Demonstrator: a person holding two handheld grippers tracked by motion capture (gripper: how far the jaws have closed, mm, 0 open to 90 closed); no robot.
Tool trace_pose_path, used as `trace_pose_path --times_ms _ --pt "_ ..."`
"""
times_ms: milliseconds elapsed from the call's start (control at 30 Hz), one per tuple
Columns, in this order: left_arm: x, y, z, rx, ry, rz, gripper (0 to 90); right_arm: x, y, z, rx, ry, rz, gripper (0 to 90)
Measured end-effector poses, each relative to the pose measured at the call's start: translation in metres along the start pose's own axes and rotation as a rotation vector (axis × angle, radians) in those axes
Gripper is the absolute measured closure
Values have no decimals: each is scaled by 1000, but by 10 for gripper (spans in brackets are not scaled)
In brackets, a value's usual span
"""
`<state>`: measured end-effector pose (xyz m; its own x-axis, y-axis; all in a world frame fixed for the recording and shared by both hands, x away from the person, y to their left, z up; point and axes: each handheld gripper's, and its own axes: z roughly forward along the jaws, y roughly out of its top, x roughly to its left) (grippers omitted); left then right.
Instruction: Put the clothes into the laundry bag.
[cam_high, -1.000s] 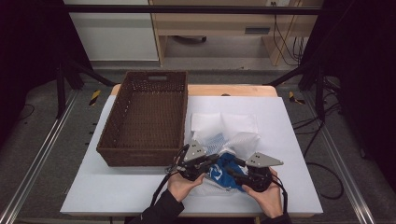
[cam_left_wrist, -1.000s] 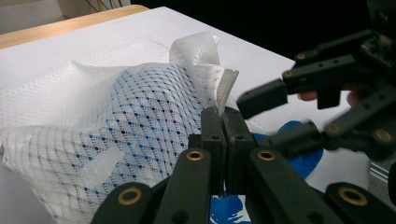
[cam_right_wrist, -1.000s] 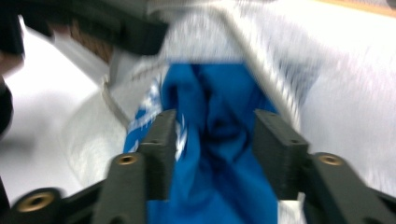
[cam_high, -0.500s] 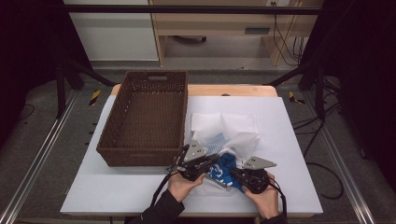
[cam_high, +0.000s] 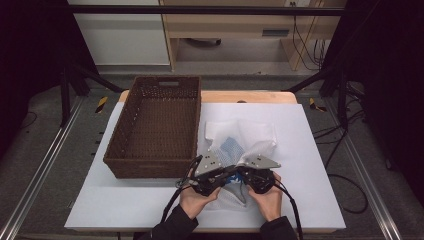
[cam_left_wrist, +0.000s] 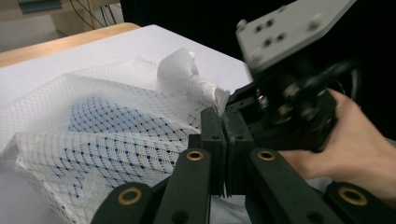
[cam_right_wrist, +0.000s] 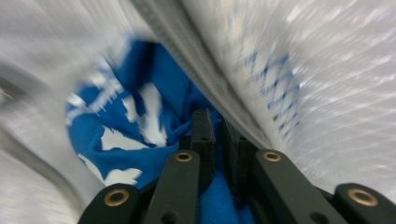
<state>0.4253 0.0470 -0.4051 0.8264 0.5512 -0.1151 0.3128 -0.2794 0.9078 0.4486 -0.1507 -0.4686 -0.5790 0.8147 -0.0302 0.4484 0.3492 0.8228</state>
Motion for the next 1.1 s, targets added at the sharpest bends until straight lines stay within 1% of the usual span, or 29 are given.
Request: trace_pose_path --times_ms 67,100,133,167,200,233,267,300,333,400,433,467,533,567,600,633,667,733,767,800,833,867,900,933,1033,1067,1100 --pt "2 -4 3 17 -2 -10 889 2 -3 7 55 -22 -31 813" --pt "3 -6 4 23 1 -12 889 1 -4 8 60 -27 -40 796" --pt "4 -7 5 25 3 -12 889 0 -4 6 56 -25 -38 766" --pt "5 -9 5 27 3 -18 889 0 -4 3 51 -20 -23 747" --pt "6 -9 6 28 4 -20 889 -3 -4 -2 33 4 2 719" --pt "7 -10 6 28 8 -23 889 -4 -5 -7 19 17 7 693" --pt "7 -10 6 27 8 -24 889 -5 -5 -15 -10 35 13 654" --pt "8 -9 6 26 14 -22 889 -5 -5 -23 -32 65 23 628" --pt "8 -8 5 25 16 -21 889 -6 -5 -35 -72 97 26 600" --pt "8 -8 5 24 19 -18 889 -6 -6 -47 -95 107 20 557" --pt "8 -8 5 22 22 -15 889 -7 -7 -53 -104 107 15 542" --pt "8 -8 5 22 23 -15 889 -8 -9 -60 -114 100 10 509" --pt "8 -7 5 24 26 -12 889 -10 -14 -64 -80 82 11 468" --pt "8 -7 5 24 27 -11 889 -12 -19 -63 -58 74 5 464" --pt "7 -7 5 24 28 -10 889 -14 -24 -60 -31 71 11 460" --pt "7 -7 6 25 30 -7 889 -15 -29 -58 -11 71 19 464" --pt "7 -7 6 25 32 -7 889 -17 -35 -53 14 70 24 512" --pt "8 -8 7 26 35 -9 889 -19 -42 -47 50 52 -1 701" --pt "9 -8 8 25 34 -10 889 -20 -43 -47 64 57 2 780" --pt "9 -8 8 25 35 -11 889 -19 -42 -47 60 72 13 833" --pt "10 -8 8 25 35 -13 889 -19 -40 -49 61 78 8 844" --pt "10 -8 8 25 36 -15 889 -17 -38 -50 57 73 -6 850" --pt "10 -8 8 23 35 -17 889 -15 -35 -52 40 74 -17 852" --pt "10 -7 7 18 34 -18 889 -13 -31 -53 14 93 -18 852" --pt "8 -5 7 8 26 -23 889 -5 -19 -54 -82 147 3 849" --pt "7 -4 6 3 24 -22 889 -3 -14 -51 -113 158 14 848" --pt "6 -3 6 -3 21 -21 889 0 -9 -48 -132 160 17 847"
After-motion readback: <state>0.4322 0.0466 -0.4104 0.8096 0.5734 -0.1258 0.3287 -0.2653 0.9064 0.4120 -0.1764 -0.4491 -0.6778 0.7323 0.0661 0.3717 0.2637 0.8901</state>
